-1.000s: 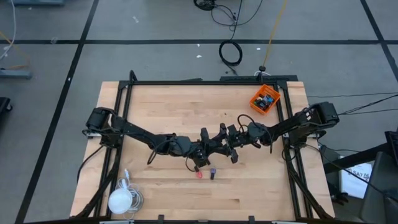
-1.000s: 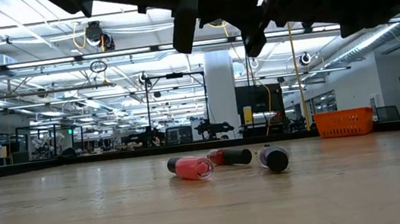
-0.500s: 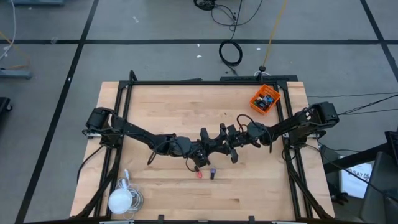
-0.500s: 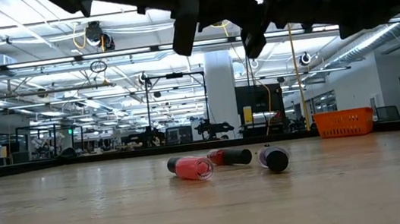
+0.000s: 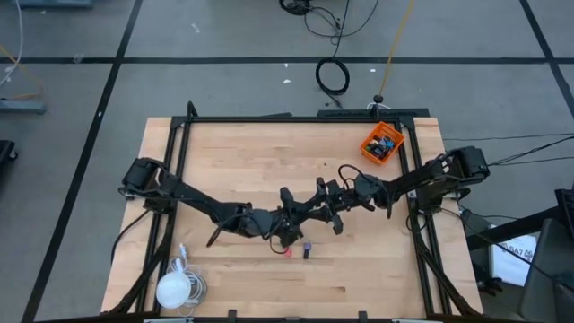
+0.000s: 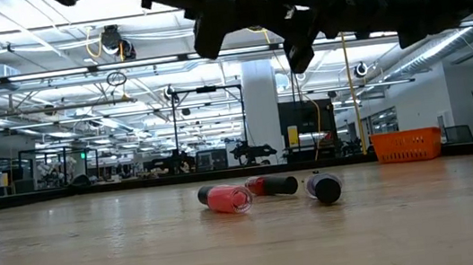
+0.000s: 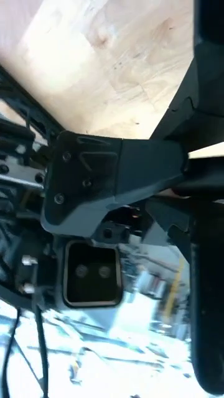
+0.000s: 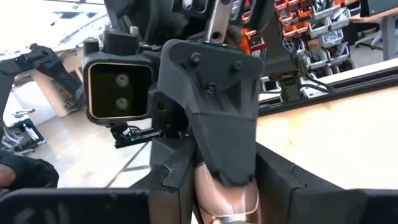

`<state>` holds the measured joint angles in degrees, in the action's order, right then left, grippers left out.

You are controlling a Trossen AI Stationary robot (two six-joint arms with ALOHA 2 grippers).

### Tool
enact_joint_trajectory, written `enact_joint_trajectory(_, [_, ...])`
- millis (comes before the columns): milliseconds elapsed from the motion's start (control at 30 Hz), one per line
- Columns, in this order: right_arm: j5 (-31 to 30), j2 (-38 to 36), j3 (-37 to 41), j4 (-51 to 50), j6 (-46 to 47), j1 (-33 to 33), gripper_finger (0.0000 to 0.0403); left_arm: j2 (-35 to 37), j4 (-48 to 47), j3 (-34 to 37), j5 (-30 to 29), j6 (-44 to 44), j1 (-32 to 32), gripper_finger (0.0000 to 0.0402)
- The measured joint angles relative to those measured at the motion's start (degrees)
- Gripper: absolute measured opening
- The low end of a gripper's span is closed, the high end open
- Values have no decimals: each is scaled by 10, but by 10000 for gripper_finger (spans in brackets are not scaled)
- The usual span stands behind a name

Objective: Pick & Place Nail Polish
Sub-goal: Put the brown nail polish bottle into the orange basket

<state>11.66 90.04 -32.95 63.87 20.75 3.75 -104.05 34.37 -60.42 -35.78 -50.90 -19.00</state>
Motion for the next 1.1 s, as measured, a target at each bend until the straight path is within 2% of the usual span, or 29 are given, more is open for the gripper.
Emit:
enact_joint_trajectory(233, [-4, -1, 0, -30, 3, -19, 109, 12, -5, 0, -84, 87, -26, 115])
enact_joint_trajectory(367, [-2, -1, 0, -39, 4, -22, 109, 13, -13, 1, -87, 90, -31, 115])
enact_joint_trajectory(667, [-18, 4, 4, -74, 4, -24, 109, 19, -97, -2, -82, 154, -31, 115])
enact_joint_trajectory(733, [-17, 3, 3, -75, 4, -24, 109, 19, -99, -2, -116, 135, -36, 115])
enact_joint_trajectory(867, [-13, 2, 3, -78, 4, -24, 109, 20, -97, -2, -225, 65, -46, 115])
enact_joint_trajectory(967, [-13, 2, 3, -76, -1, -26, 109, 31, -99, -1, -272, 69, -47, 115])
enact_joint_trajectory(1033, [-12, 2, 3, -80, -2, -29, 109, 48, -100, -1, -259, 118, -42, 115])
enact_joint_trajectory(1100, [-14, 2, 3, -93, -3, -34, 109, 75, -117, 3, -207, 171, -35, 115])
